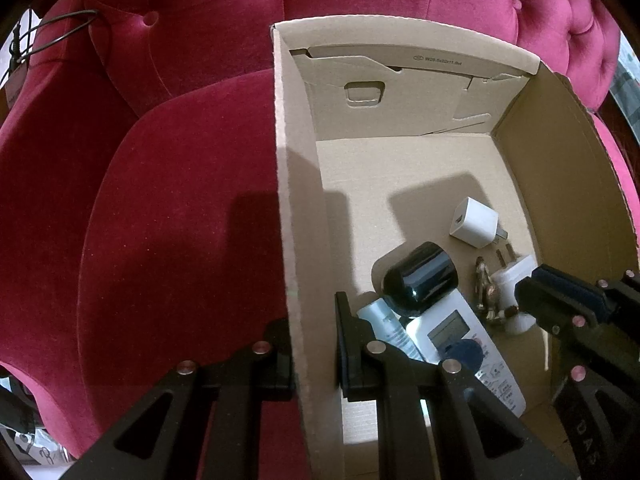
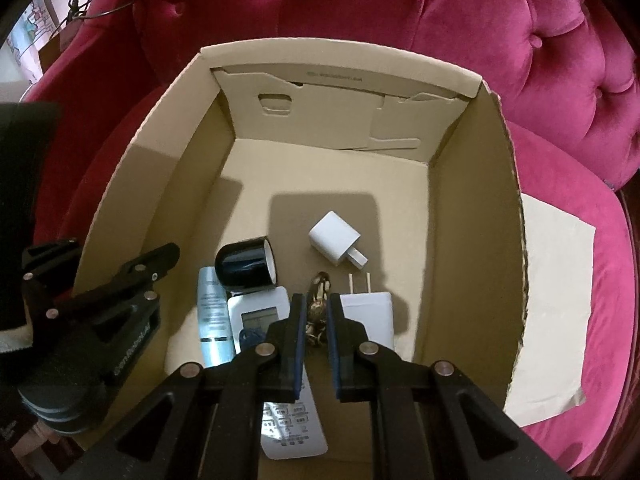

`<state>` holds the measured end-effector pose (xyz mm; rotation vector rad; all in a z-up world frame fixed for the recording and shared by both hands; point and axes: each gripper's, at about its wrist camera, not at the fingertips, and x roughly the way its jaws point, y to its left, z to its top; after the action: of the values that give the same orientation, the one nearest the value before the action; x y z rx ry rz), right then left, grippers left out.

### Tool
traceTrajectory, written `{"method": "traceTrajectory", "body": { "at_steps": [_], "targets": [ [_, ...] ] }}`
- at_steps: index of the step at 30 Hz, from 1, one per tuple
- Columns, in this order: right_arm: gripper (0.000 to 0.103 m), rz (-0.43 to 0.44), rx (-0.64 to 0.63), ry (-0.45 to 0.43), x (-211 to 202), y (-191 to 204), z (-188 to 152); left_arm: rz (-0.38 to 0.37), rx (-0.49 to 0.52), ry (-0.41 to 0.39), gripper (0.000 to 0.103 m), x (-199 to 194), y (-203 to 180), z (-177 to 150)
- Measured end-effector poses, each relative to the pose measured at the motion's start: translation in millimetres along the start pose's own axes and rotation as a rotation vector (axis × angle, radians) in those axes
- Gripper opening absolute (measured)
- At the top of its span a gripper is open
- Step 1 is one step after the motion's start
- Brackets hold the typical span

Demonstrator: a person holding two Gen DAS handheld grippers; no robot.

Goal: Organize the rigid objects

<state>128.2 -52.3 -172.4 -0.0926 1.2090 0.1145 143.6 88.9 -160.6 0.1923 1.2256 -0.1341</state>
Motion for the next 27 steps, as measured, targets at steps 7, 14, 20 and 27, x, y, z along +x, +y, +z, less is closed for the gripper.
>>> {"method": "traceTrajectory", "body": {
  "at_steps": [7,14,20,27],
  "targets": [
    [0.01,0.004,0.0,-0.009,-5.3,1.6,-1.8,0.001,0.002,0.0,0.016,-0.1,0.8,0.0],
    [0.015,-0.002,0.007,-0.041,-18.5,0.1,-1.5,0.003,0.003,0.0,0.016,-0.3,0.7,-0.3],
    [0.029,-0.019,0.014,-0.073,-30.1,-2.6,-0.3,0.004,0.002,0.0,0.016,-0.1,0.8,-0.3],
    [0.039,-0.038,0.027,-0.107,-46.6,-8.7,-1.5,0.011,0.007,0.0,0.016,0.4,-1.3,0.6]
  ]
}}
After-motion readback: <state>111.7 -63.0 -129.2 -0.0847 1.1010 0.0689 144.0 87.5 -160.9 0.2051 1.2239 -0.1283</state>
